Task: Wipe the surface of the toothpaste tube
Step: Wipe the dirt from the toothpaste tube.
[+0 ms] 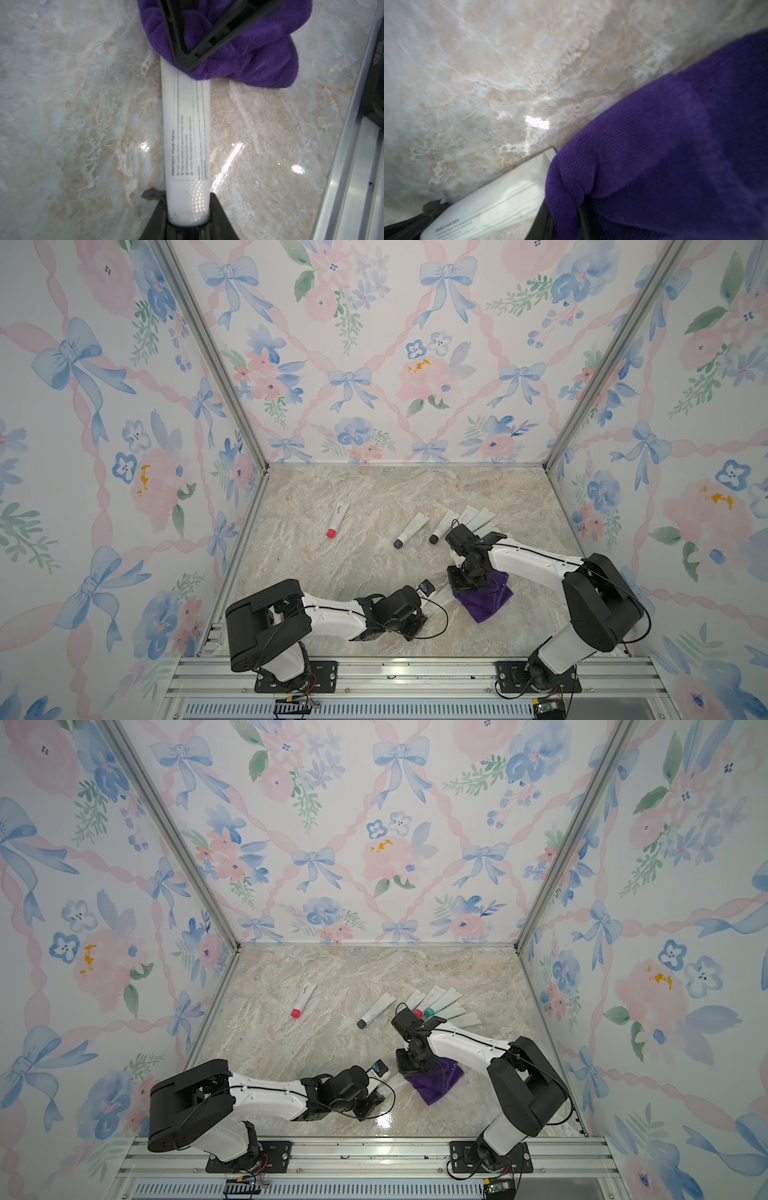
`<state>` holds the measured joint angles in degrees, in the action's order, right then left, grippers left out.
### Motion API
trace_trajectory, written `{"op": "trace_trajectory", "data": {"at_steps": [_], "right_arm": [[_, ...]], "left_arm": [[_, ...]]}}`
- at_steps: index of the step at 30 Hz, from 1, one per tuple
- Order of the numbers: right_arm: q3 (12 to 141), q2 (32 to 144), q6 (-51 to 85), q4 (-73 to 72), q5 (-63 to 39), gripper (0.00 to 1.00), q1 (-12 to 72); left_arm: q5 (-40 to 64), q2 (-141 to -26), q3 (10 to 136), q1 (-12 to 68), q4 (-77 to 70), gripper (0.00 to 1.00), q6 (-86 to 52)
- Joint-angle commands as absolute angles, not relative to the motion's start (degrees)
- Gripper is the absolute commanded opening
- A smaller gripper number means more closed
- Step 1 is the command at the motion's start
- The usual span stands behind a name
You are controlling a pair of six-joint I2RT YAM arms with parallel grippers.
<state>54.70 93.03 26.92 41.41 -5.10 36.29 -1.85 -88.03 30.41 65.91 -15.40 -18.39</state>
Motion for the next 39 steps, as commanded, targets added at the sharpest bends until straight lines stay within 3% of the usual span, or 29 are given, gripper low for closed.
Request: {"op": "trace_trajectory", "data": {"at_steps": [1, 12, 22, 27, 39], "right_arm": [[54.3, 94.1, 29.5, 40.5, -11.7, 0.2, 40.2], [54.1, 92.3, 33.1, 35.1, -20.2, 0.2, 43.2], [58.2, 97.5, 24.7, 48.5, -0.1, 0.2, 35.0], [57.5, 97.8, 23.7, 47.8, 1.5, 0.2, 32.0], [56.1, 95.4, 29.2, 39.6, -14.6, 0.2, 41.2]], "left_arm": [[-2.9, -88.2, 29.5, 65.3, -14.7, 0.27, -18.5], [-2.8, -88.4, 29.6, 65.3, -14.7, 0.27, -18.5], [-3.0, -87.8, 29.4, 65.3, -14.7, 0.27, -18.4], [-3.0, -87.9, 29.3, 65.3, -14.7, 0.27, -18.5], [-2.9, -88.3, 29.5, 65.3, -14.7, 0.27, -18.5]]}}
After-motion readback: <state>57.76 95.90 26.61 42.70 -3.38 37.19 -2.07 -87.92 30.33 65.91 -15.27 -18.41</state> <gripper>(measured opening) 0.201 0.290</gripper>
